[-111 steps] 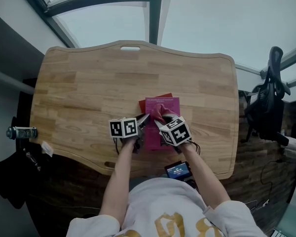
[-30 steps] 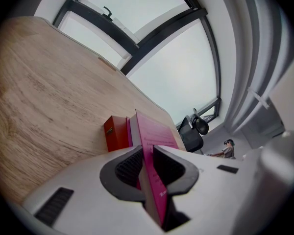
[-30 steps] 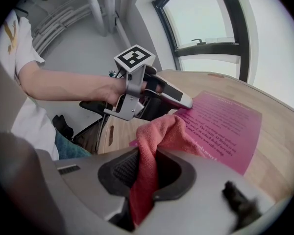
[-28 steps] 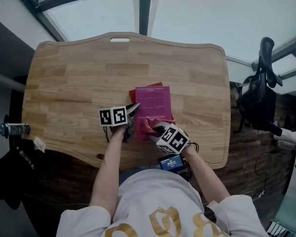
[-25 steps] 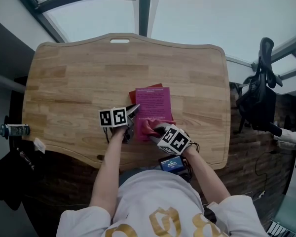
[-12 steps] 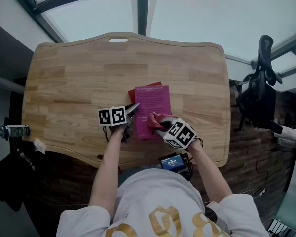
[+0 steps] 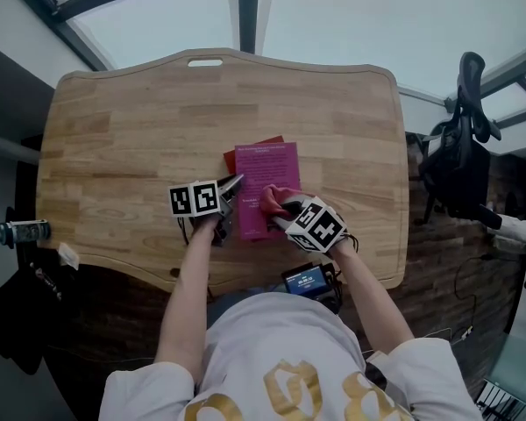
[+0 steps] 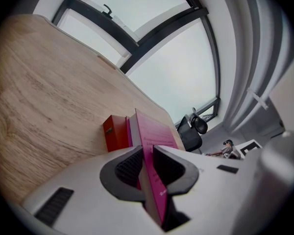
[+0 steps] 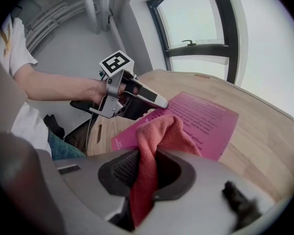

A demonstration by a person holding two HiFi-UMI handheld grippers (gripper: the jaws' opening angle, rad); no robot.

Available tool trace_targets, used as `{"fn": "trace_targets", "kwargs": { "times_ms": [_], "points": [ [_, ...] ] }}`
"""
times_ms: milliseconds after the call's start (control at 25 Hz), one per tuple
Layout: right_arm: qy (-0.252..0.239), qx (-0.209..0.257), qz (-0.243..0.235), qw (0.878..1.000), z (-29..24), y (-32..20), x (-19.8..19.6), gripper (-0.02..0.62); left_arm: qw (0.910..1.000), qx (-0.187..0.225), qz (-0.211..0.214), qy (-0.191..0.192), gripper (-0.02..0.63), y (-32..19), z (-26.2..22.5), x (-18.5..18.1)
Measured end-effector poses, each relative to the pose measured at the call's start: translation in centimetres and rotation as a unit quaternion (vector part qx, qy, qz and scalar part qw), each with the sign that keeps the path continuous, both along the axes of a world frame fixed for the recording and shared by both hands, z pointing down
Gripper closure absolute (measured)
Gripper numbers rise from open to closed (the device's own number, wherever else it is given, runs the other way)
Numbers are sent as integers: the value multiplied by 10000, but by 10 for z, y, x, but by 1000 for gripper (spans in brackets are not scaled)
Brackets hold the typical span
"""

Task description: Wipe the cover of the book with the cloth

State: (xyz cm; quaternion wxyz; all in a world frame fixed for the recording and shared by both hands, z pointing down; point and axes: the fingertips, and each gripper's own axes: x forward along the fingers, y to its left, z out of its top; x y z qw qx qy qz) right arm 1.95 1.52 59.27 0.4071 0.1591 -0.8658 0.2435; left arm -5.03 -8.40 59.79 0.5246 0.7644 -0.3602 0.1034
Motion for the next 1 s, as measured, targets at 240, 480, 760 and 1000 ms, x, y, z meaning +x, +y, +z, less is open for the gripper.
{"fn": "trace_targets", "kwargs": {
  "times_ms": [240, 480, 760, 1000],
  "points": [
    [-73, 23, 282, 9996, 0, -15, -1, 525, 10000, -4, 12, -35, 532, 0, 0, 0],
    [-103, -4, 300, 9995, 0, -27, -1, 525, 10000, -4, 14, -16, 532, 0, 0, 1],
    [-204, -68, 384, 9990, 1, -41, -3, 526, 10000, -18, 29, -22, 532, 1, 1, 1],
    [-293, -129, 429, 9986, 1, -51, -5, 526, 10000, -24, 35, -24, 532, 1, 0, 1]
  ]
}}
